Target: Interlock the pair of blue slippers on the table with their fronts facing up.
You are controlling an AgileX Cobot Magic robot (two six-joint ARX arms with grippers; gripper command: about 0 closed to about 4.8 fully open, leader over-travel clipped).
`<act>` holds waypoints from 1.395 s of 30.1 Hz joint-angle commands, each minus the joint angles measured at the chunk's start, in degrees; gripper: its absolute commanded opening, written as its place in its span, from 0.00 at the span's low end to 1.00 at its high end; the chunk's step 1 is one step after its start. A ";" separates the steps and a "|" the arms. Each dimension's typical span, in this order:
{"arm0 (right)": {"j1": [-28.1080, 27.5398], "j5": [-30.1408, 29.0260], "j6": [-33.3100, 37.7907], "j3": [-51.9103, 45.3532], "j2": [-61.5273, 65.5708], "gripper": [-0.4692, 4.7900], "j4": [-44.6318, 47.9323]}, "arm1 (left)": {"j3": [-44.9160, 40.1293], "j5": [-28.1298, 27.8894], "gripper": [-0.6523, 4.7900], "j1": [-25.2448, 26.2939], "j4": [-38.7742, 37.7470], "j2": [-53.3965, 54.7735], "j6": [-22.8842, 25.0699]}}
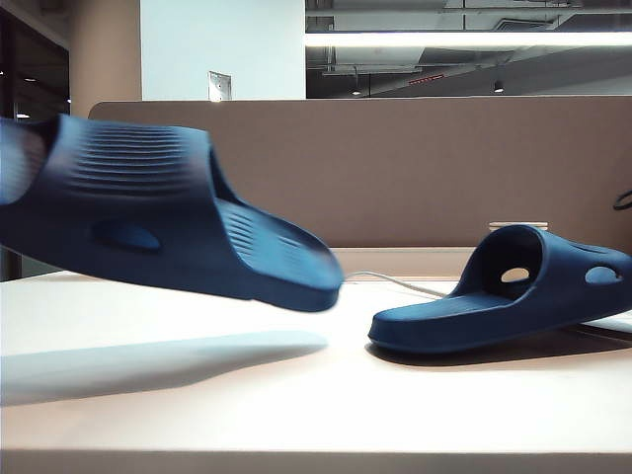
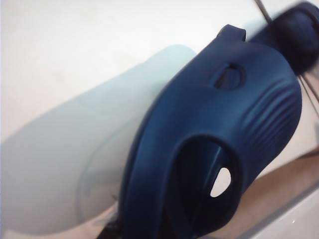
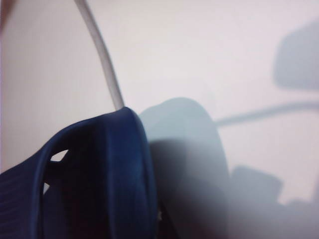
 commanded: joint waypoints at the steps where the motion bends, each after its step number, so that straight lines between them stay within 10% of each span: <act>1: 0.00 -3.52 1.90 0.17 -0.20 0.19 2.60 | -0.57 4.35 0.11 2.82 0.31 1.16 0.35; 15: 0.28 -9.14 4.17 0.17 -0.20 0.19 5.22 | -1.03 1.33 0.11 2.91 1.29 8.52 1.90; 42: 6.25 -11.28 6.10 0.17 -0.20 0.19 10.62 | -1.03 16.33 0.11 2.86 11.04 21.73 -0.83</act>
